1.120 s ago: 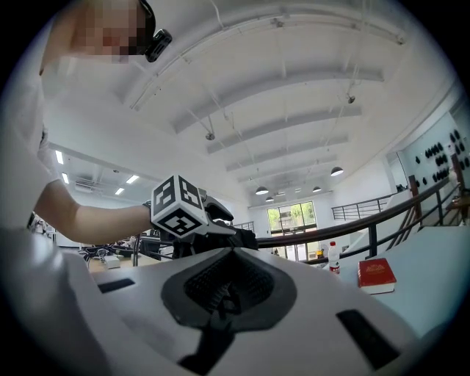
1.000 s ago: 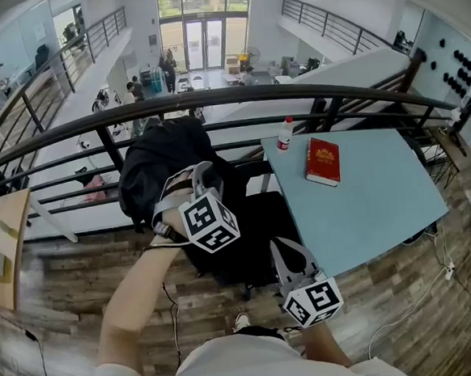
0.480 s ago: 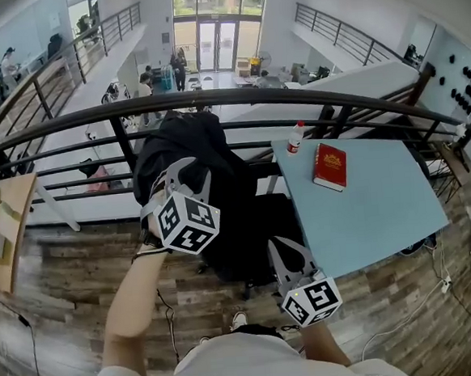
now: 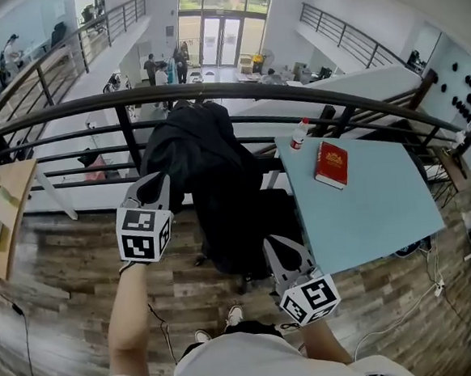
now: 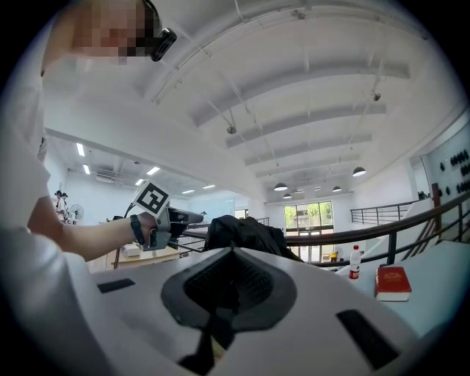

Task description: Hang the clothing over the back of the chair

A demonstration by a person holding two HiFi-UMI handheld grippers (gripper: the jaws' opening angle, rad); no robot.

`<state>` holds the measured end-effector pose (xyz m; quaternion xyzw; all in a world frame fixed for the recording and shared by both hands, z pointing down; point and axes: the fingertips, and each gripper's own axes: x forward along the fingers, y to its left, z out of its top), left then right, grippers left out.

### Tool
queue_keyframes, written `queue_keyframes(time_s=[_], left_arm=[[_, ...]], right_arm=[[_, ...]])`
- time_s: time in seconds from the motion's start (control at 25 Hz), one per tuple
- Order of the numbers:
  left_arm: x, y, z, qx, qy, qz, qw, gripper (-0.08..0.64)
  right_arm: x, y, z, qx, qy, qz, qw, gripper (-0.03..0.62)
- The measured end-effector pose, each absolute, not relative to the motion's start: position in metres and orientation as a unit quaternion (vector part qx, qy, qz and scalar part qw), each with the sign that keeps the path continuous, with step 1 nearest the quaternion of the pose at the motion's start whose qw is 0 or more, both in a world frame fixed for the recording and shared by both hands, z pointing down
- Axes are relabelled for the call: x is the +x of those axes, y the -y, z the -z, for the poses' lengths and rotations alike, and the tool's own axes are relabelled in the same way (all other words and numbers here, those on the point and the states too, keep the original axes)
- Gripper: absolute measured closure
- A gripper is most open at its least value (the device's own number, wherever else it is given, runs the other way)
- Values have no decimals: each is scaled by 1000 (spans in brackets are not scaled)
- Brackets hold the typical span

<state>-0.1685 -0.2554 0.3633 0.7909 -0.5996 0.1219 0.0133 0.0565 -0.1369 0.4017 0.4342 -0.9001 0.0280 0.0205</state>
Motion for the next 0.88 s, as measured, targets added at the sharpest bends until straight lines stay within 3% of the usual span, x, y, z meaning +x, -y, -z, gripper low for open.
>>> queue_keyframes(time_s=[0.6, 0.88], left_arm=[[-251, 186, -359, 753, 657, -24, 38, 538], [-260, 144, -349, 773, 634, 26, 6, 538]], right_arm=[[21, 116, -402, 421, 906, -22, 39, 575], [25, 118, -405, 442, 896, -28, 33, 575]])
